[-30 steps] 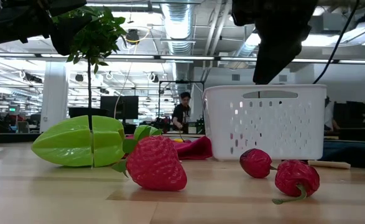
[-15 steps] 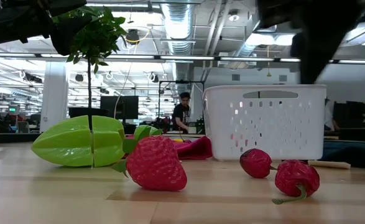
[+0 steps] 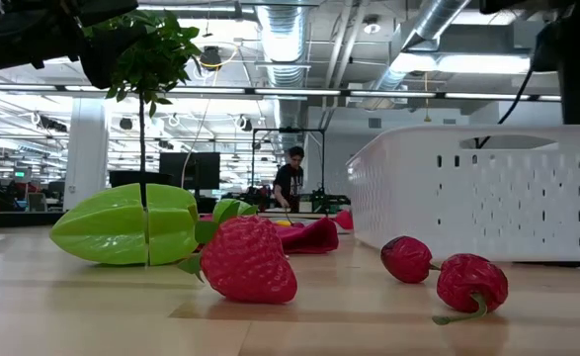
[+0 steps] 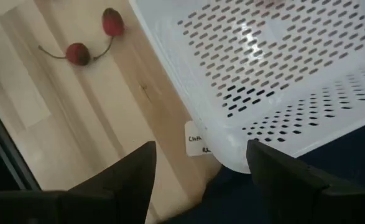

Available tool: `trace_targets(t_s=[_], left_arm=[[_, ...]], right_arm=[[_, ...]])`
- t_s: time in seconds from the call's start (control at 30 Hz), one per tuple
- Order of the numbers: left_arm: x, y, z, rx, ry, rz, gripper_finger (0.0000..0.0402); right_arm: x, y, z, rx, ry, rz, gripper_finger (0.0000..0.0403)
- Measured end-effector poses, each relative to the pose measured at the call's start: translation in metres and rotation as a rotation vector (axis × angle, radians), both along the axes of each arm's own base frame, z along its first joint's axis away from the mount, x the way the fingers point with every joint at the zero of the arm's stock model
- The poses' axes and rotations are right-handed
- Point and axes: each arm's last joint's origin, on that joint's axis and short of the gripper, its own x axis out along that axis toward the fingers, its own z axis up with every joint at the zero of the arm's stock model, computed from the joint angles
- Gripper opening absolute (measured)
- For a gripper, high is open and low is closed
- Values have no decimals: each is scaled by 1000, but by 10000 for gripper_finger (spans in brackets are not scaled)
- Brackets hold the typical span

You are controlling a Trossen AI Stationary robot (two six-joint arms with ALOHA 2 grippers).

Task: Pick and placing Produce into tupperware
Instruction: Adjust the white bin

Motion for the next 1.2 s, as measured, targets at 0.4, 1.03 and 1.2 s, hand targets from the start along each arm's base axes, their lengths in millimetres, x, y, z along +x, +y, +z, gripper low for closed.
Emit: trace_targets(t_s=[0.4, 1.03, 1.2], left_arm=[[0, 0, 0, 0, 0, 0, 196], [0, 0, 0, -1, 3, 0, 196], [0, 0, 0, -7, 2, -3, 196]], right_arm=[[14, -20, 3, -138, -69, 33, 275], [-16, -10, 2, -206, 79, -20, 16], [-18, -9, 0, -196, 80, -59, 29]])
